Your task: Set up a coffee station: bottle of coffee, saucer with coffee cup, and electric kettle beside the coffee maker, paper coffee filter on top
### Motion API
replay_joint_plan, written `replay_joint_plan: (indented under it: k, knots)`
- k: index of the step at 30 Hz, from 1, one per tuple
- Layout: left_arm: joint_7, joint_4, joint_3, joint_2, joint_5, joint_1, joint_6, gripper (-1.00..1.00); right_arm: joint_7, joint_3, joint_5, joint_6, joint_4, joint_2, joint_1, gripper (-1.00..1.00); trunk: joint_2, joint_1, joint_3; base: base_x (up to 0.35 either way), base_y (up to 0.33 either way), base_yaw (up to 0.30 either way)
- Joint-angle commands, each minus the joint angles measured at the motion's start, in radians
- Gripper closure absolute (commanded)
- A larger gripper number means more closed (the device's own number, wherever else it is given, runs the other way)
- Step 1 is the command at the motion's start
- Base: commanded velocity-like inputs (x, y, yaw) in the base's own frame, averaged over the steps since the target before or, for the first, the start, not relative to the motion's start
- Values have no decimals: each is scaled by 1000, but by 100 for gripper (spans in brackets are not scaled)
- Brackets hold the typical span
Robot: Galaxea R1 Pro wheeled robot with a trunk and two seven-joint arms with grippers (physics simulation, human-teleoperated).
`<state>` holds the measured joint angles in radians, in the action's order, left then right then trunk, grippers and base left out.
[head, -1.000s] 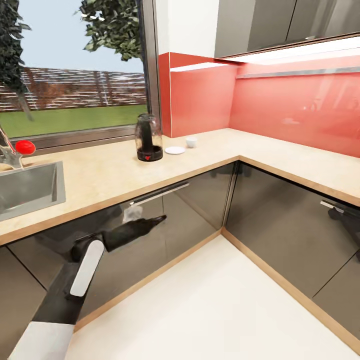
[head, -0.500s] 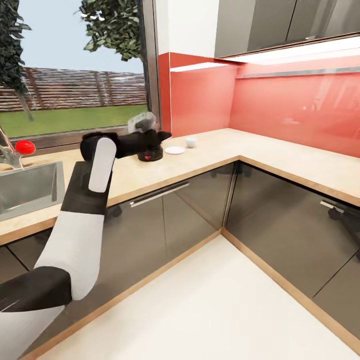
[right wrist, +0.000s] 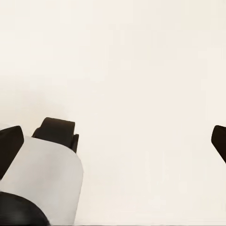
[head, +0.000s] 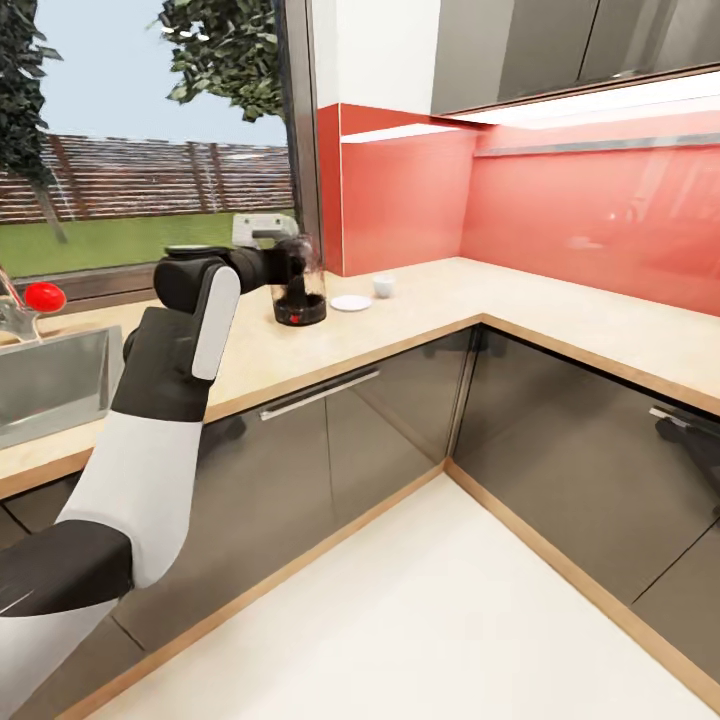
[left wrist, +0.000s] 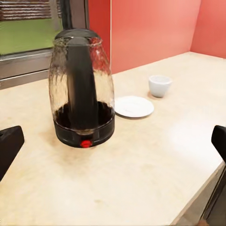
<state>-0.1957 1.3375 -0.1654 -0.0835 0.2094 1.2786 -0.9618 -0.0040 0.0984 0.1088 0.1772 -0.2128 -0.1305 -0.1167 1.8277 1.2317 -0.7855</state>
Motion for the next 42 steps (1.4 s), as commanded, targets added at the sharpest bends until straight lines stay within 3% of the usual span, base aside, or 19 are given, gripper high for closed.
replay_joint_plan:
  k: [1, 23, 42]
  knots:
    - [-10, -4, -1, 1, 10, 1, -3, -100, -1, 4, 6, 2, 12, 0, -1, -100, 0, 0, -1, 225, 49, 0]
    - [-10, -46, -2, 2, 11, 1, -2, -100, 1, 3, 5, 2, 35, 2, -1, -100, 0, 0, -1, 155, -32, -8]
    - [-10, -64, 0, 9, 7, 1, -2, -100, 1, 3, 5, 3, 35, 2, -1, -100, 0, 0, -1, 33, 2, -74]
